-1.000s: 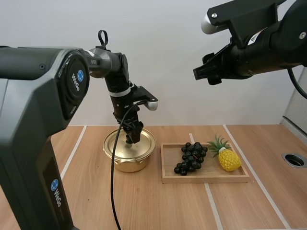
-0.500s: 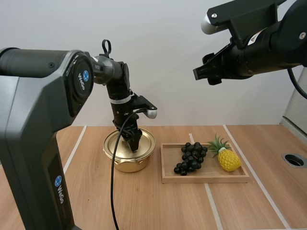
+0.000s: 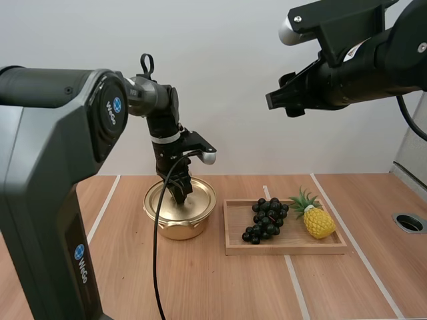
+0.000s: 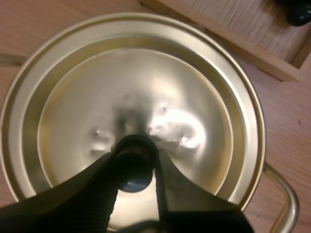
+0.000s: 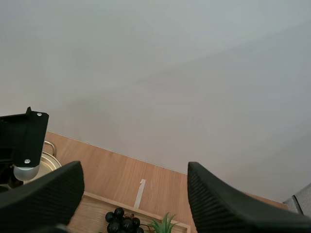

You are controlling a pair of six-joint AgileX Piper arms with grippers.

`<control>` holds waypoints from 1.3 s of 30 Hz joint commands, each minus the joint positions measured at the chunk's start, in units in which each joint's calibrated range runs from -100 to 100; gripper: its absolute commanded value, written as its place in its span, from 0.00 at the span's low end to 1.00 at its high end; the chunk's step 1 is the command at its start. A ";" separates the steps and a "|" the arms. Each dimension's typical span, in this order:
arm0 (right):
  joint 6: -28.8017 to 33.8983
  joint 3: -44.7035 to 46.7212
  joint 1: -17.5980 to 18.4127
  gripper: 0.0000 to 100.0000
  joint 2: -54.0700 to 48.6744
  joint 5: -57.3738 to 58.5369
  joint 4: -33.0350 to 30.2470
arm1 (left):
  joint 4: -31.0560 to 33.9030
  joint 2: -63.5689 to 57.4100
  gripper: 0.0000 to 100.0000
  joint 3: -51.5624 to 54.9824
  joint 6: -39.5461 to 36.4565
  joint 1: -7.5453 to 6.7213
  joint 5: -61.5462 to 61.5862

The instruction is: Open the pot, put the grape inside, and close it

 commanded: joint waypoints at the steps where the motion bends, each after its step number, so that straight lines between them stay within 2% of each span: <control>1: -0.25 -0.64 -0.25 1.00 -0.39 -0.33 0.53 | -0.10 -0.14 0.00 0.32 -0.47 -0.03 1.30; 7: -0.25 -0.64 -0.25 1.00 -0.39 -0.33 0.53 | -0.10 -4.61 0.00 -0.59 -0.47 -0.03 1.30; 14: -0.25 -0.64 -0.25 1.00 -0.39 -3.84 0.55 | -0.38 -16.21 0.00 -7.44 -1.90 -0.03 1.30; 23: -0.34 -0.64 -0.25 1.00 -0.39 -3.49 0.98 | -0.52 -32.55 0.00 -18.84 -11.68 0.02 0.14; 32: -0.44 -0.64 -0.25 1.00 1.07 -0.24 2.08 | 1.40 -43.10 0.00 -33.57 -19.69 0.02 -13.78; 39: 1.04 -0.64 -0.25 1.00 6.99 7.60 2.72 | 5.51 -43.88 0.00 -49.11 -23.63 0.02 -16.79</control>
